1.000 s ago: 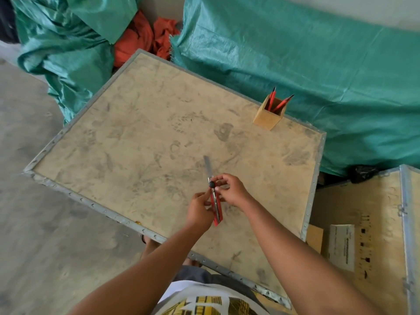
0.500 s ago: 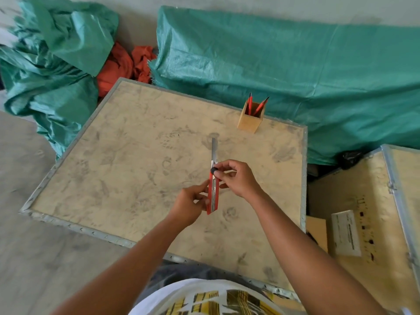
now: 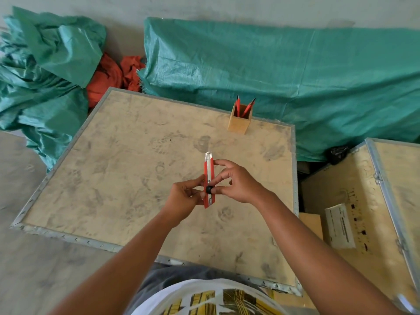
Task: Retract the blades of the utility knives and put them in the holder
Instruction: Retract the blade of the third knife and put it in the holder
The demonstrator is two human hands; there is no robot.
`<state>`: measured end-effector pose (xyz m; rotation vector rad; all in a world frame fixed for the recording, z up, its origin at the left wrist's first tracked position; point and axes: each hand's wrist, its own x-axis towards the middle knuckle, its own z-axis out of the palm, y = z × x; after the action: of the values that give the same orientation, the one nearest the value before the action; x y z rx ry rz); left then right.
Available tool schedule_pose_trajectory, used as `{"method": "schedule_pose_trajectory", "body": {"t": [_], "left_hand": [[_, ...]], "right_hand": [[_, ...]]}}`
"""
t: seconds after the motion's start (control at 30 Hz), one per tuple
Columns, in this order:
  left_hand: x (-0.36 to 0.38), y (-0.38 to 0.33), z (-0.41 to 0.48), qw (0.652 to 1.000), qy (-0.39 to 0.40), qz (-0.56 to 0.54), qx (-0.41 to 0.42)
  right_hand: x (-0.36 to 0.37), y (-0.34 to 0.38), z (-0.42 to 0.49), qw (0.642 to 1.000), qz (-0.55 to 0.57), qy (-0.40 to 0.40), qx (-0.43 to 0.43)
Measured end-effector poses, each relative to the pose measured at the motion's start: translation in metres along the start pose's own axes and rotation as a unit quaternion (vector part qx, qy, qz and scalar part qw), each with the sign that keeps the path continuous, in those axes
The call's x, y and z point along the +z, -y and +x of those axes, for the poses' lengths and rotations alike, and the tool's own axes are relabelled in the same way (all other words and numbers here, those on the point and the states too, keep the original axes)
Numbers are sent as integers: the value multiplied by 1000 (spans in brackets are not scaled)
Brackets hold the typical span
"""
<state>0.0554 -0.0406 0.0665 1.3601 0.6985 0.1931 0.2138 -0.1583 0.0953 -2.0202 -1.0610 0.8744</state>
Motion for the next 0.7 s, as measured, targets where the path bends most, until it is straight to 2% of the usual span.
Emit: {"method": "schedule_pose_trajectory", "body": {"t": [0.33,0.5,0.7], "left_hand": [[-1,-16,1,1000,15,-23,9],[-1,-18,3,999,24,-21,12],[-2,-23,8,999,24,-13,17]], "right_hand": [[2,3,-11,1000,11,-6,4],[5,2,-14,998,-2,-64,5],[0,1,-13,999,-8,-48,0]]}}
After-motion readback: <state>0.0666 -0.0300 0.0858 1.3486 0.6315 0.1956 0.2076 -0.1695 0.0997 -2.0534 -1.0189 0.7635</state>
